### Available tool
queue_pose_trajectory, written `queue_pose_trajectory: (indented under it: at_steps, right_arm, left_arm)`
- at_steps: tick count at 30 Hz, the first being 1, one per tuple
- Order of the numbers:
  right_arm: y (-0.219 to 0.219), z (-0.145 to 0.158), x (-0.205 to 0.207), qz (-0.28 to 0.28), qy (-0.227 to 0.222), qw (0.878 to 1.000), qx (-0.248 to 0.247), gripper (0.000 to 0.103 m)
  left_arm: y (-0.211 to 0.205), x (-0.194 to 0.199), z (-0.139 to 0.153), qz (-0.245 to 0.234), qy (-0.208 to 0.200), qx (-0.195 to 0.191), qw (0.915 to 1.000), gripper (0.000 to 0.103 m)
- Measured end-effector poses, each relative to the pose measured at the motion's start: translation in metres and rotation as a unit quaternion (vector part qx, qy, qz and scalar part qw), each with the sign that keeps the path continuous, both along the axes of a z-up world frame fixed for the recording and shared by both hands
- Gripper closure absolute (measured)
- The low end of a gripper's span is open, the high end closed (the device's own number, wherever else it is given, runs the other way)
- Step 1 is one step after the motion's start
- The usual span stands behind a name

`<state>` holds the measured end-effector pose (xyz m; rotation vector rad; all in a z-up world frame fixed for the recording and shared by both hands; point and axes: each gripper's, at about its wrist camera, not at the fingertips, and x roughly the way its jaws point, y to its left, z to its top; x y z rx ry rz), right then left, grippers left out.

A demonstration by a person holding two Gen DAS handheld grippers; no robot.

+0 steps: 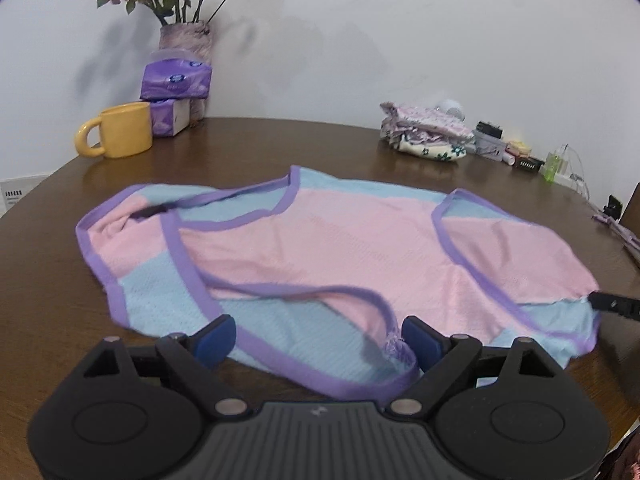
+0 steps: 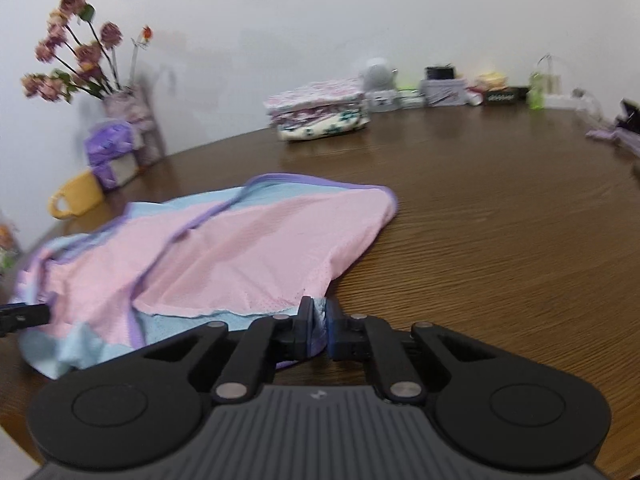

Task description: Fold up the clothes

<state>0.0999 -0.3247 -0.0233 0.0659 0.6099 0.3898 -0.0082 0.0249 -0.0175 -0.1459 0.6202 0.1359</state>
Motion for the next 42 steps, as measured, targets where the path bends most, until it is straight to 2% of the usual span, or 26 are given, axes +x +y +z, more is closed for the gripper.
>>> queue_pose_trajectory:
  at_steps: [2,4,8,9,10,11,12,15,17,18,19,21,25,28,29,32,38,41,42]
  right_arm:
    - [0.0,0.0,0.0,-0.011,-0.007,1.0,-0.022,0.097]
    - [-0.001,0.0,0.001,-0.013,-0.007,1.0,-0.023,0.096]
    - [-0.01,0.001,0.001,-0.002,0.006,1.0,0.023,0.09]
    - [-0.011,0.001,0.001,0.0,0.008,0.999,0.031,0.089]
    - [-0.009,0.001,0.002,0.001,0.007,1.0,0.028,0.089]
    - [-0.008,0.0,0.002,0.001,0.005,1.0,0.021,0.09]
    - [-0.006,-0.001,0.002,0.0,0.001,1.0,0.012,0.09]
    - [0.0,-0.003,0.0,-0.001,-0.015,1.0,-0.02,0.096]
    - [0.003,-0.004,-0.002,0.0,-0.025,0.999,-0.04,0.096]
    - [0.003,-0.004,-0.003,0.0,-0.027,0.999,-0.045,0.096]
    - [0.003,-0.003,-0.003,0.0,-0.027,0.998,-0.048,0.096]
    - [0.003,-0.002,-0.004,0.0,-0.025,0.999,-0.046,0.095]
    - [-0.004,0.003,-0.006,-0.002,-0.019,1.0,-0.012,0.091]
    - [-0.005,0.007,-0.01,-0.001,-0.025,1.0,0.002,0.089]
    - [-0.004,0.009,-0.011,0.001,-0.026,1.0,0.004,0.086]
    - [0.005,0.012,-0.012,0.011,-0.029,1.0,0.006,0.075]
    - [0.028,0.015,-0.006,0.048,-0.03,0.998,-0.002,0.073]
    - [0.04,0.015,0.001,0.069,-0.027,0.997,-0.012,0.07]
    - [0.043,0.014,0.003,0.076,-0.027,0.997,-0.017,0.07]
  left_arm:
    - [0.0,-0.003,-0.001,0.001,-0.003,0.014,0.9999,0.014]
    - [0.003,-0.007,-0.001,0.003,-0.005,0.011,0.9999,0.014]
    - [0.007,-0.01,-0.001,0.0,-0.007,0.0,1.0,0.017]
    - [0.006,-0.011,-0.002,0.002,-0.007,0.009,0.9999,0.024]
    - [0.004,-0.011,-0.002,0.006,-0.007,0.024,0.9997,0.035]
    - [0.001,-0.012,-0.003,0.01,-0.007,0.039,0.9992,0.041]
    - [-0.001,-0.013,-0.004,0.014,-0.007,0.053,0.9985,0.051]
    - [0.0,-0.018,-0.002,0.008,-0.007,0.05,0.9987,0.07]
    - [0.002,-0.022,0.0,0.003,-0.003,0.039,0.9992,0.069]
    - [0.005,-0.024,0.002,0.0,-0.004,0.022,0.9997,0.058]
    - [0.009,-0.027,0.004,0.002,-0.005,0.007,1.0,0.04]
    - [0.02,-0.032,0.008,0.016,-0.012,-0.007,0.9998,0.031]
    - [0.046,-0.039,0.017,0.064,-0.027,-0.009,0.9975,0.03]
    - [0.067,-0.034,0.017,0.095,-0.014,-0.016,0.9952,0.03]
    - [0.073,-0.031,0.017,0.104,-0.01,-0.02,0.9943,0.031]
    - [0.085,-0.023,0.02,0.115,-0.009,-0.032,0.9928,0.032]
    - [0.082,0.026,0.025,0.109,0.009,-0.004,0.994,0.033]
    - [0.08,0.059,0.026,0.118,0.033,0.028,0.9921,0.042]
    - [0.081,0.067,0.025,0.118,0.045,0.035,0.9914,0.054]
